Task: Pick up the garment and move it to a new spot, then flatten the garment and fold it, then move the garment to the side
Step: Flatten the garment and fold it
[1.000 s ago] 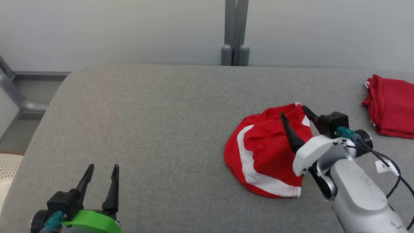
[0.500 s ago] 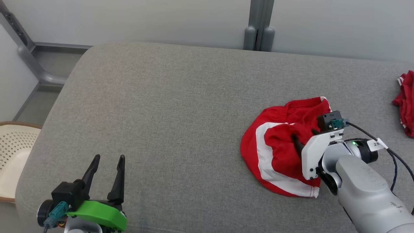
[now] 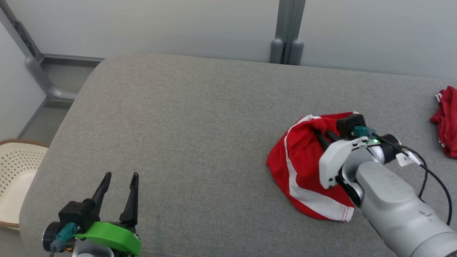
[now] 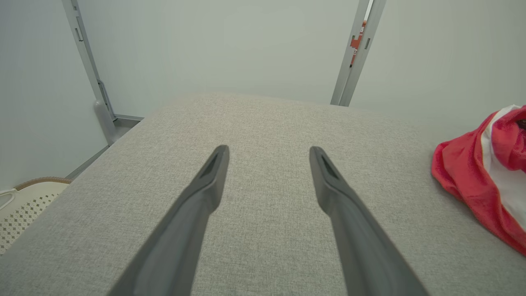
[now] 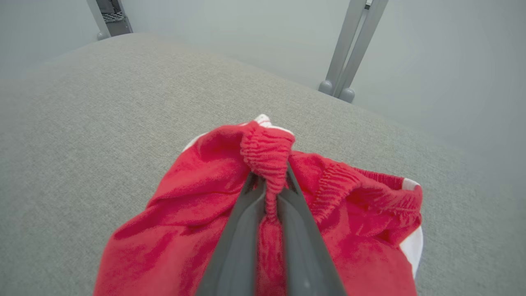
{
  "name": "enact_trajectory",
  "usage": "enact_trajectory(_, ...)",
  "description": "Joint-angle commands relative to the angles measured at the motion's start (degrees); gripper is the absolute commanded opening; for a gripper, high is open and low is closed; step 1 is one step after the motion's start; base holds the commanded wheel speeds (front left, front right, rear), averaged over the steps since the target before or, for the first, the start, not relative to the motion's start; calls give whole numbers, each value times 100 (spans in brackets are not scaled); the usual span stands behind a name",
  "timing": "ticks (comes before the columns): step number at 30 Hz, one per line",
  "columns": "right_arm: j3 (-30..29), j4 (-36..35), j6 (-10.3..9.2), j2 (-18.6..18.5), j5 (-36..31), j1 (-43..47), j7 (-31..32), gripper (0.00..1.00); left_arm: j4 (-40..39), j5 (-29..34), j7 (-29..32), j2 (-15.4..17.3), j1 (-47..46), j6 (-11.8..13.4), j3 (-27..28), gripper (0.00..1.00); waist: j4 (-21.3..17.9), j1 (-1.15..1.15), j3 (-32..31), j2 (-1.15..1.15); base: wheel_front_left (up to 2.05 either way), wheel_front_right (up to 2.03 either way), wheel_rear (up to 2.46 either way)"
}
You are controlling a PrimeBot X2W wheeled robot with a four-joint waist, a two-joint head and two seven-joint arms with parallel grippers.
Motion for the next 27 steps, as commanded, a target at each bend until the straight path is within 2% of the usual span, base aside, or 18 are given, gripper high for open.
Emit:
enact_trajectory(1,147,-63,-11,89,-129,-164,-142,0,15,17,-14,-11,54,-21,-1,100,-6,0,-69,0,0,0,0)
enact_trajectory(7,810,-297,-10,657,-258,-446,-420,0,4,33,-14,-62,97,-21,-45,100,70,0,-130,0,0,0,0)
enact_trajectory(13,1794,-393,-10,928,26,-162,-461,0,58,20,-14,-121,94,-21,-160,100,216,0,-149,0,0,0,0)
enact_trajectory(14,1955,-401,-11,941,126,-112,-465,46,71,18,-14,-125,91,-22,-174,100,232,0,-153,0,0,0,0)
enact_trajectory(15,2064,-409,-11,945,212,-85,-469,100,80,16,-14,-127,90,-21,-181,100,241,0,-157,0,0,0,0)
enact_trajectory(19,2235,-409,-11,950,524,-68,-481,100,134,2,-14,-112,130,-21,-139,100,195,0,-206,0,0,0,0)
enact_trajectory(23,1812,-595,-11,863,569,-160,-482,100,115,49,-13,-88,189,-21,-15,100,18,0,-264,0,0,0,0)
enact_trajectory(27,1179,-944,-10,507,376,64,-480,100,77,106,-13,-113,248,-21,86,100,-171,0,-322,0,0,0,0)
